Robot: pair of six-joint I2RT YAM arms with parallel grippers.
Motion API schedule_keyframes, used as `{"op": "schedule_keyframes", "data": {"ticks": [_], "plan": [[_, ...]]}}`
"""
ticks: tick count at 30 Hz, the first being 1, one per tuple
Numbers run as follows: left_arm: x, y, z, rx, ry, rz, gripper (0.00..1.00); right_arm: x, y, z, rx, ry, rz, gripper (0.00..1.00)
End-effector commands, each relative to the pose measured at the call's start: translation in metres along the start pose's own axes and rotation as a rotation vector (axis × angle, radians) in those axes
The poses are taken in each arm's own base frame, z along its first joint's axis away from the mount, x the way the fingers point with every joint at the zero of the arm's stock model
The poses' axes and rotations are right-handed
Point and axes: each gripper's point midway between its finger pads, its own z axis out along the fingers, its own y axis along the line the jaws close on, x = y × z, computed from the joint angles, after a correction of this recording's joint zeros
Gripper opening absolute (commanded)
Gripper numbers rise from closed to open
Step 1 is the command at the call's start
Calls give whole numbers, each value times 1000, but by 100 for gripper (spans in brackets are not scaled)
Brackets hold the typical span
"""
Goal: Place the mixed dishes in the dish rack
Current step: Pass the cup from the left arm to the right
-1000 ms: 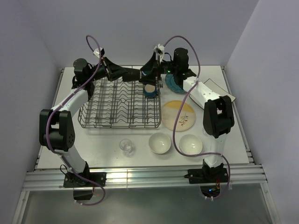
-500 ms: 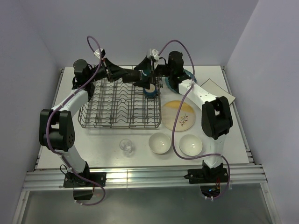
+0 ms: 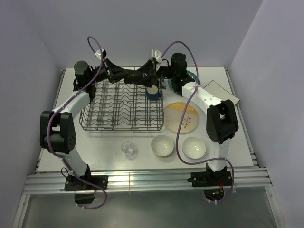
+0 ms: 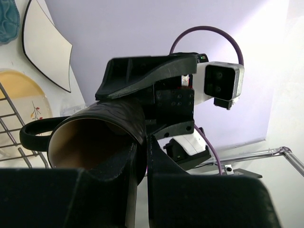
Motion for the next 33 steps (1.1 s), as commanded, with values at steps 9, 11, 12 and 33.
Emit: {"op": "schedule_keyframes", "data": {"ticks": [9, 11, 12, 33], "plan": [[6, -25, -2, 52, 27, 85, 32, -36, 8, -5, -15, -27, -87, 25], [8, -24, -3, 49, 29, 92, 46, -38, 9, -5, -17, -27, -79, 24], [8, -23, -4, 42, 29, 88, 49, -38, 7, -7, -9, -24, -77, 23], [-27, 60, -104, -790, -256, 382, 68, 9, 17, -29, 117, 362, 138, 17]]}}
